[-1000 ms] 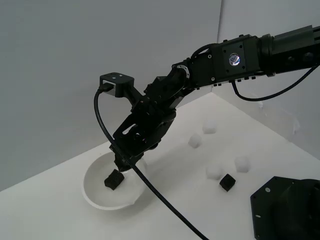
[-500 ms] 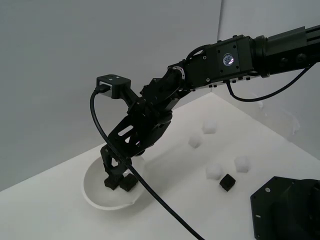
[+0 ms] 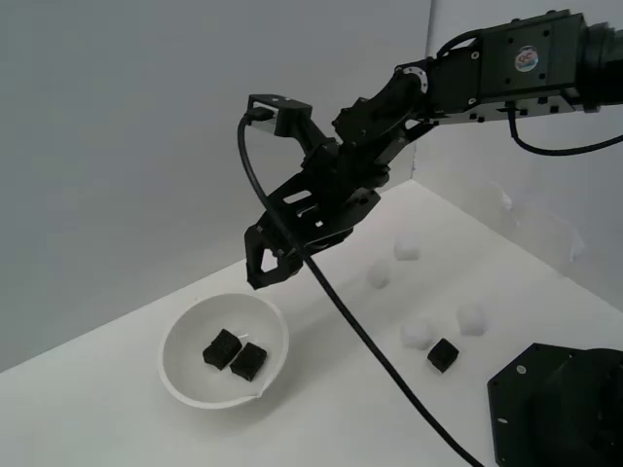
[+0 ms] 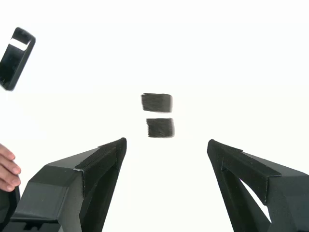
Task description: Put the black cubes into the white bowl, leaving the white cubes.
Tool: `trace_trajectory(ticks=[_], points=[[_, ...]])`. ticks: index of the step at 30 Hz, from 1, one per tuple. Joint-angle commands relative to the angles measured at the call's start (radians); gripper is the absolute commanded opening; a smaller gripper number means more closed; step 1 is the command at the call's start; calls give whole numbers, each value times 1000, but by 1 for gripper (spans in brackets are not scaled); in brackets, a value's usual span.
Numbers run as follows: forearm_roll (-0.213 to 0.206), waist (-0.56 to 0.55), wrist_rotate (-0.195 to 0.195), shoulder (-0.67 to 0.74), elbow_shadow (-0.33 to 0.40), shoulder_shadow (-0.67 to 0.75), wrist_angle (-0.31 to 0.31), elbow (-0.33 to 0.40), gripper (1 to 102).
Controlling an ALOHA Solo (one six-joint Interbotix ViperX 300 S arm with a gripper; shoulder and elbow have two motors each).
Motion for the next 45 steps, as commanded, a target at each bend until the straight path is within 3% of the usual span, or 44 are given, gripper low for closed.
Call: trace_trajectory(ticks=[1,4,9,11,13,20,29,32,45], points=[[2,44,12,78,17,86,23,23,98],[8,103,14,144,60,153,32,63,85],[9,178,14,258,130,267,41,133,28],[14,202,14,304,158,313,43,158,12],[29,224,14,345,173,353,60,173,2],[130,321,8,410,195,419,242,195,3],[272,374,-3,488,250,495,373,252,3],[282,374,-5,505,279,509,382,281,3],[287,374,-5,518,265,526,413,267,3]])
